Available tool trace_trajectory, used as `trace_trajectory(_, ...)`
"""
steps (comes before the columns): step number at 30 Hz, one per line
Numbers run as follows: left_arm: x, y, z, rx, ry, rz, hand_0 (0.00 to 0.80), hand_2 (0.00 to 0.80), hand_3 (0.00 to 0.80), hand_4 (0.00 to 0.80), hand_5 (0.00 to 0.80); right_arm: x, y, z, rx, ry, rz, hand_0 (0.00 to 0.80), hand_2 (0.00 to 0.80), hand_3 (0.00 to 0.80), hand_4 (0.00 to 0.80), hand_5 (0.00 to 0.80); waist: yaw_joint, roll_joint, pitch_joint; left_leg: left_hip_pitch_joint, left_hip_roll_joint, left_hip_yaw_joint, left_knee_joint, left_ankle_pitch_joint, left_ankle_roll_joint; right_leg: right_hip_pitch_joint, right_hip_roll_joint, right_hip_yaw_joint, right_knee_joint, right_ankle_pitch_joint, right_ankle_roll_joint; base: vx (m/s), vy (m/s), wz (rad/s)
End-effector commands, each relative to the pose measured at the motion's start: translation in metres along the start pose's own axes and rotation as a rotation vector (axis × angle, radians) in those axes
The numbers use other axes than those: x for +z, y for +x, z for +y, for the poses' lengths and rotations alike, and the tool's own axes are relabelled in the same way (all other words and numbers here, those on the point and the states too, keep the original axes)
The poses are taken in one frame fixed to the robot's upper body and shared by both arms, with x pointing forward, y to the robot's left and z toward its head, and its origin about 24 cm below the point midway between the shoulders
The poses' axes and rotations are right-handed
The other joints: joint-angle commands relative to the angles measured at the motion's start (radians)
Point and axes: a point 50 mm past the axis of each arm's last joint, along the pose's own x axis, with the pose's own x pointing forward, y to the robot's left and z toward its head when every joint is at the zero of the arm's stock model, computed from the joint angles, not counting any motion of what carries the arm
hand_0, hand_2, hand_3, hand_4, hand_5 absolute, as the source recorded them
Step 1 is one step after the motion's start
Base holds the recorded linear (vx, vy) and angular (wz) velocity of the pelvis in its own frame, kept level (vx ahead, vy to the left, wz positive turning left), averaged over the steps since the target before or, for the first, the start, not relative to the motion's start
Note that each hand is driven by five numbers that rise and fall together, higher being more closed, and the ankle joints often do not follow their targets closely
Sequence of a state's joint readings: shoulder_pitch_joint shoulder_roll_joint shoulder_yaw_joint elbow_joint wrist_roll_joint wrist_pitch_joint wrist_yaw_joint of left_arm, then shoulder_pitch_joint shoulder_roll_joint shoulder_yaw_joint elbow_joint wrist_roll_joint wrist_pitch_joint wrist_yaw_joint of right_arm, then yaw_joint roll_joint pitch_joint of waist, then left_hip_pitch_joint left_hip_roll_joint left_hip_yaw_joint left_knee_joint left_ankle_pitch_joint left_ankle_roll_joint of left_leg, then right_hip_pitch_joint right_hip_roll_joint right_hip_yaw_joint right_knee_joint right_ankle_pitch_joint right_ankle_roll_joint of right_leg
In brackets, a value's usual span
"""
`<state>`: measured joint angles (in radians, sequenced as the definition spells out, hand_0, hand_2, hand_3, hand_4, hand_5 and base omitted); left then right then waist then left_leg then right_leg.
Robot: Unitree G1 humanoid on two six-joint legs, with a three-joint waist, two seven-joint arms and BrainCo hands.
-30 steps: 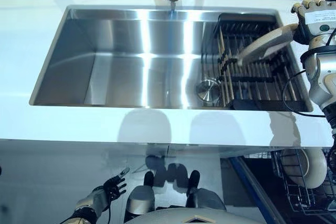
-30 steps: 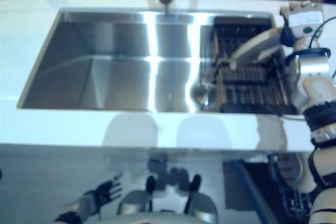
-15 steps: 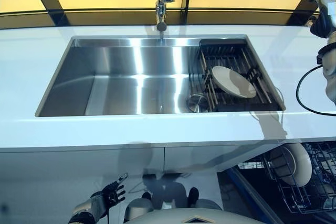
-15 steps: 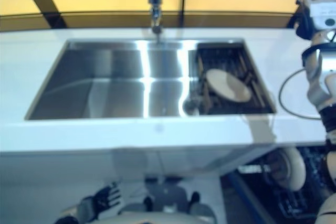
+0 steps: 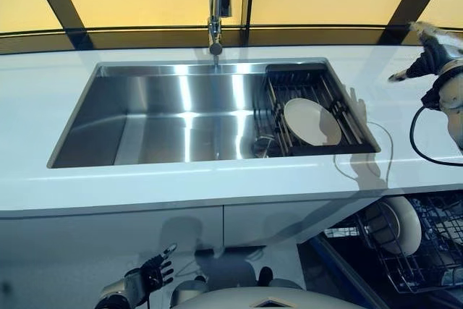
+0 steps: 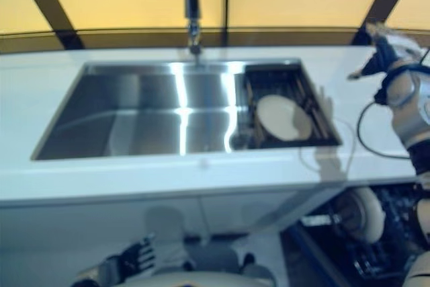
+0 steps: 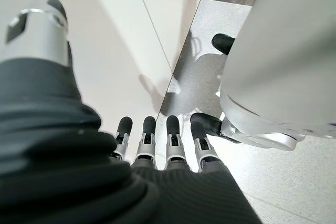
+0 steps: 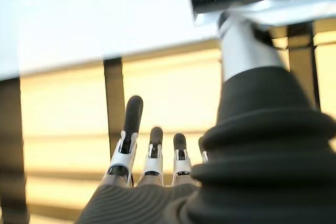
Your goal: Take plates into dishwasher
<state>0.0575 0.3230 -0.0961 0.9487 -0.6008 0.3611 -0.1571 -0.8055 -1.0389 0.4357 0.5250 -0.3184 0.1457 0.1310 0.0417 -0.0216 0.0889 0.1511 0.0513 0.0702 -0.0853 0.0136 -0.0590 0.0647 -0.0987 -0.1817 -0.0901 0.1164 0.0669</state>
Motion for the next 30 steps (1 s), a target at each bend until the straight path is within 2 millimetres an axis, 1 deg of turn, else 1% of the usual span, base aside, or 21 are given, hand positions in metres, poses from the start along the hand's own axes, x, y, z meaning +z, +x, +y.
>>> trace_trajectory(1, 0.013, -0.001, 0.006, 0.039, 0.053, 0.005, 0.0, 0.0, 0.0, 0.0, 0.0, 0.014, 0.006, -0.007, 0.038, 0.056, -0.032, 0.0, 0.0, 0.0, 0.0, 0.0, 0.021, -0.041, -0.008, -0.009, -0.026, 0.01, -0.002, -0.028, 0.019, 0.074, -0.001, 0.008, 0.006, -0.073, 0.048, 0.008, -0.002, -0.05)
trace_trajectory(5, 0.013, 0.0, 0.004, 0.043, 0.05, 0.008, 0.0, 0.0, 0.0, 0.0, 0.0, 0.027, 0.008, 0.021, 0.164, 0.082, -0.061, 0.0, 0.0, 0.0, 0.0, 0.0, 0.02, -0.039, -0.001, -0.007, -0.025, 0.015, -0.002, -0.026, 0.019, 0.078, -0.002, 0.002, 0.006, -0.07, 0.047, 0.0, 0.0, 0.0)
trace_trajectory(11, 0.016, 0.001, -0.001, 0.044, 0.054, 0.009, 0.0, 0.0, 0.0, 0.0, 0.0, 0.046, 0.008, 0.049, 0.266, 0.121, -0.088, 0.0, 0.0, 0.0, 0.0, 0.0, 0.024, -0.035, 0.012, -0.006, -0.024, 0.018, -0.002, -0.023, 0.02, 0.081, -0.004, -0.004, 0.006, -0.068, 0.046, 0.0, 0.0, 0.0)
trace_trajectory(20, 0.018, 0.004, -0.01, 0.034, 0.058, -0.006, 0.0, 0.0, 0.0, 0.0, 0.0, 0.073, 0.005, 0.078, 0.353, 0.095, -0.137, 0.0, 0.0, 0.0, 0.0, 0.0, 0.029, -0.03, 0.034, -0.011, -0.021, 0.019, 0.001, -0.019, 0.022, 0.08, -0.005, -0.008, 0.008, -0.067, 0.045, 0.0, 0.0, 0.0)
trace_trajectory(23, 0.019, 0.004, -0.013, 0.035, 0.054, -0.008, 0.0, 0.0, 0.0, 0.0, 0.0, 0.078, 0.003, 0.087, 0.369, 0.087, -0.138, 0.0, 0.0, 0.0, 0.0, 0.0, 0.031, -0.029, 0.04, -0.014, -0.021, 0.018, 0.002, -0.017, 0.023, 0.078, -0.005, -0.009, 0.01, -0.066, 0.046, 0.0, 0.0, 0.0)
trace_trajectory(30, 0.021, 0.004, -0.017, 0.035, 0.058, -0.018, 0.0, 0.0, 0.0, 0.0, 0.0, 0.084, 0.0, 0.099, 0.4, 0.073, -0.14, 0.0, 0.0, 0.0, 0.0, 0.0, 0.037, -0.029, 0.058, -0.02, -0.018, 0.018, 0.005, -0.013, 0.024, 0.074, -0.007, -0.012, 0.012, -0.062, 0.048, 0.0, 0.0, 0.0)
